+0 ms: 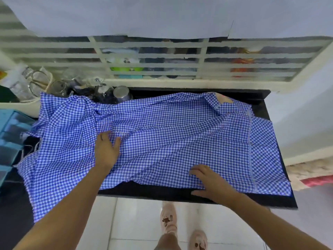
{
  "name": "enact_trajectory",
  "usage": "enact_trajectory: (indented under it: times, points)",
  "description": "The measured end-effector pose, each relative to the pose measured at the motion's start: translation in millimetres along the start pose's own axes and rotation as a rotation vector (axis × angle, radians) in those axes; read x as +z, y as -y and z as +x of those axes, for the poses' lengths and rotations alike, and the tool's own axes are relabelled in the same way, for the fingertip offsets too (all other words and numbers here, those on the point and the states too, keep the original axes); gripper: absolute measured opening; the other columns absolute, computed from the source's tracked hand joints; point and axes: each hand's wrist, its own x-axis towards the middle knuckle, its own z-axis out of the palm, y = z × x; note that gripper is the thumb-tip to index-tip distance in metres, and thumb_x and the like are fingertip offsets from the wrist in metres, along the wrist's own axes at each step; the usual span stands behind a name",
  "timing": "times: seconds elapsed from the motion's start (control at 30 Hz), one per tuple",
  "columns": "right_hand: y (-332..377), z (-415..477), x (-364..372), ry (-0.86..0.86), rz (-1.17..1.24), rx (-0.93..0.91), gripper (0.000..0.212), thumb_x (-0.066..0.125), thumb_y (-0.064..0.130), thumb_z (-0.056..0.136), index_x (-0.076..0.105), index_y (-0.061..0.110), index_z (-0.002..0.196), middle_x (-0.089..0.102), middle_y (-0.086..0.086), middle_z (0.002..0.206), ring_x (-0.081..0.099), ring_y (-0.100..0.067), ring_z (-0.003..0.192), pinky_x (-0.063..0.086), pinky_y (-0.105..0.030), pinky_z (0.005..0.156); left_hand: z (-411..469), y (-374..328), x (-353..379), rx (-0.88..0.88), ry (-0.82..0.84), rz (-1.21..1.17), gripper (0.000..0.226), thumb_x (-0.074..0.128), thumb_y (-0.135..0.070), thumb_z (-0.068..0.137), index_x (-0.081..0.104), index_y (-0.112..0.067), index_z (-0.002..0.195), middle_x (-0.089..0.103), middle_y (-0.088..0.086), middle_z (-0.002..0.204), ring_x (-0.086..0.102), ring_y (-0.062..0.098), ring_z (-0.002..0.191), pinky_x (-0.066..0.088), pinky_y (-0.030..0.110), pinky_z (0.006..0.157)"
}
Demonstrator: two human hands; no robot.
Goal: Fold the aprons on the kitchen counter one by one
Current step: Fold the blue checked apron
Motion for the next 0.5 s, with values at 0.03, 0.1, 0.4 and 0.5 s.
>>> enact_trajectory:
  times: [0.03,0.1,0.4,0.5]
  points:
    - [-0.8,-4.6,13.5,-0.040,-0.053,-0.029,0.055,0.063,0.037,0.088,0.044,0.023,0.138,0.038,0.007,0.143,0.036,-0.014,0.133,0.026,-0.029,0.112,-11.6,5.9,-7.6,0.009,-0.036,-0.045,0.030,0.059,-0.023,0.094,0.060,0.004,0.107,0.060,0.024,0.105,0.057,0.038,0.097,0.044,0.047,0.086]
    - [-1.1,-6.2,32.2,-0.200,-0.168,-0.084,0.052,0.078,0.023,0.074,0.060,0.022,0.123,0.056,0.004,0.127,0.056,-0.017,0.117,0.042,-0.032,0.102,-33.7,20.4,-20.2,-0.021,-0.018,-0.033,0.030,0.058,-0.025,0.095,0.060,-0.003,0.074,0.060,0.014,0.067,0.057,0.031,0.068,0.041,0.037,0.065]
    - [15.1,9.1,35.5,-0.357,-0.221,-0.108,0.040,0.075,-0.005,0.065,0.068,0.012,0.100,0.064,-0.004,0.102,0.063,-0.024,0.093,0.055,-0.035,0.079,-114.2,61.4,-43.0,-0.893,0.109,-0.706,0.050,0.048,-0.050,0.095,0.054,-0.006,0.072,0.053,0.008,0.064,0.050,0.016,0.044,0.035,0.015,0.037]
    - [16.0,6.8,30.2,-0.380,-0.200,-0.127,0.033,0.073,-0.010,0.063,0.067,0.011,0.087,0.063,-0.004,0.089,0.064,-0.025,0.079,0.055,-0.036,0.067,-118.2,90.2,-33.8,-1.028,0.092,-1.061,0.046,0.051,-0.049,0.094,0.053,-0.008,0.115,0.059,0.007,0.103,0.061,0.018,0.088,0.053,0.025,0.069]
